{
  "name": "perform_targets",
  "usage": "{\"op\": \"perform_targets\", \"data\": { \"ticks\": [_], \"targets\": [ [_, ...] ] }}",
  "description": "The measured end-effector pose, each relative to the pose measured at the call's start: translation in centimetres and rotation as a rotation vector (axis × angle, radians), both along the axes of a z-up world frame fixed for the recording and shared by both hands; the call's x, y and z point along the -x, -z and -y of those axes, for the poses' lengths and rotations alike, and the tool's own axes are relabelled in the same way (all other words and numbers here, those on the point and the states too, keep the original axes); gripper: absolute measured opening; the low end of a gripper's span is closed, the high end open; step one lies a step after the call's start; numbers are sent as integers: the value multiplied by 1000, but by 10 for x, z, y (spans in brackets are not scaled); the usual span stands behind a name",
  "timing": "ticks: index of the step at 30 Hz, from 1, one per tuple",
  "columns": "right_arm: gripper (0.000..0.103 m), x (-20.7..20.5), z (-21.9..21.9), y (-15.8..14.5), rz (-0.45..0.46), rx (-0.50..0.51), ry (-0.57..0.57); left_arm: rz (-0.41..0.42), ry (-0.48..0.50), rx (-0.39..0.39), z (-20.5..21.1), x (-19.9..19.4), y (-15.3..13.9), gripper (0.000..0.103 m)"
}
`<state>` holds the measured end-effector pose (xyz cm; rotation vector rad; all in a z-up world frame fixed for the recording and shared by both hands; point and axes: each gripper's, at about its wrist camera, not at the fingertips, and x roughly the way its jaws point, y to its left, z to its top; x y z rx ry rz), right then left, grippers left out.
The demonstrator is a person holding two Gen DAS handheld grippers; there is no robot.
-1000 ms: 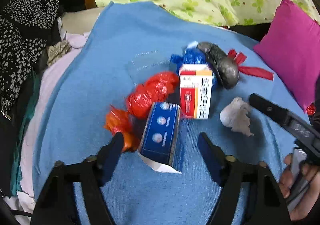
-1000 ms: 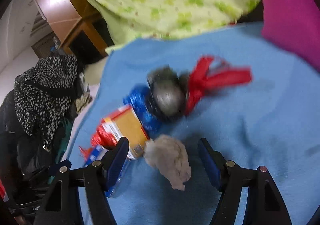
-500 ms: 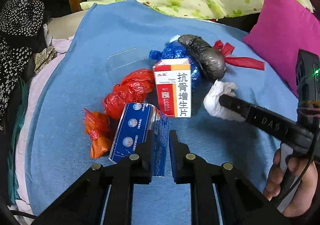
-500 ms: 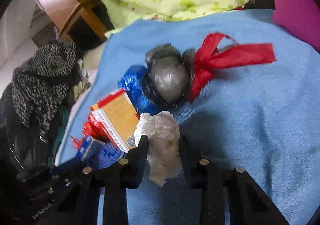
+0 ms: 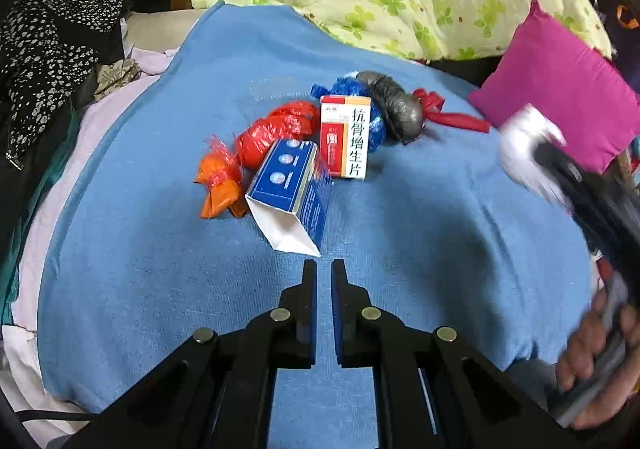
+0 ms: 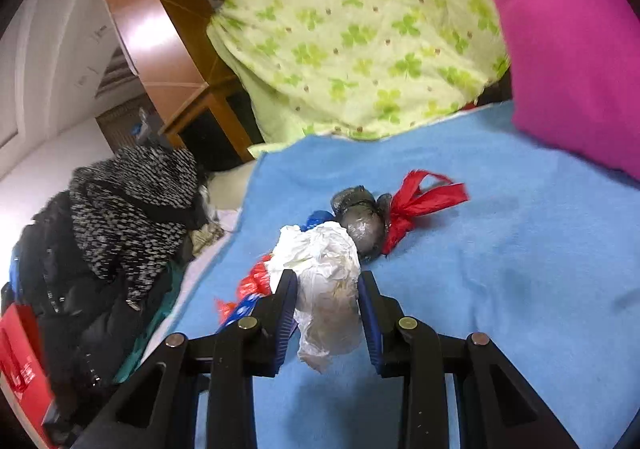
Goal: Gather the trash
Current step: 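Grasp the white tissue ball with the right tool while the left tool approaches the blue box, then grasp the blue-and-white medicine box with the left tool and lift it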
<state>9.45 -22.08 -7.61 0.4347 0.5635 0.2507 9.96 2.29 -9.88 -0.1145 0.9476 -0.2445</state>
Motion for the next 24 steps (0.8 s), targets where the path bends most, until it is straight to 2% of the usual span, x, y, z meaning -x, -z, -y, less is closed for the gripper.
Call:
{"op": "perform_targets", "data": {
  "ticks": [1, 3, 4, 5, 6, 8, 14, 18, 19, 20, 24],
  "targets": [
    [34, 15, 2, -5, 5, 2, 8, -8, -12, 14, -2, -1, -3, 10],
    [34, 31, 4, -8, 6, -9, 11, -25, -35, 19, -6, -10, -10, 38],
    [34, 39, 6, -9, 5, -23, 10, -7, -47, 8, -8, -13, -13, 67],
    [34, 41, 8, -9, 3, -24, 12, 24, -58, -9, -7, -17, -16, 76],
    [34, 44, 8, -8, 1, -22, 16, 45, -65, -37, -6, -23, -17, 76],
    [34, 45, 9, -4, -7, -29, 18, 16, -56, -83, -3, -39, -12, 76],
    [34, 36, 8, 5, -19, -47, 1, -53, -30, -168, -2, -92, 15, 76],
    [34, 34, 7, 9, -23, -49, -5, -97, -24, -192, 2, -107, 30, 76],
    [34, 34, 8, 10, -24, -51, -4, -96, -21, -189, 2, -107, 32, 67],
    [34, 34, 8, 11, -30, -52, 2, -98, -14, -180, 3, -106, 34, 52],
    [34, 37, 10, 10, -31, -56, 12, -67, -12, -136, 5, -98, 29, 46]
  ]
}}
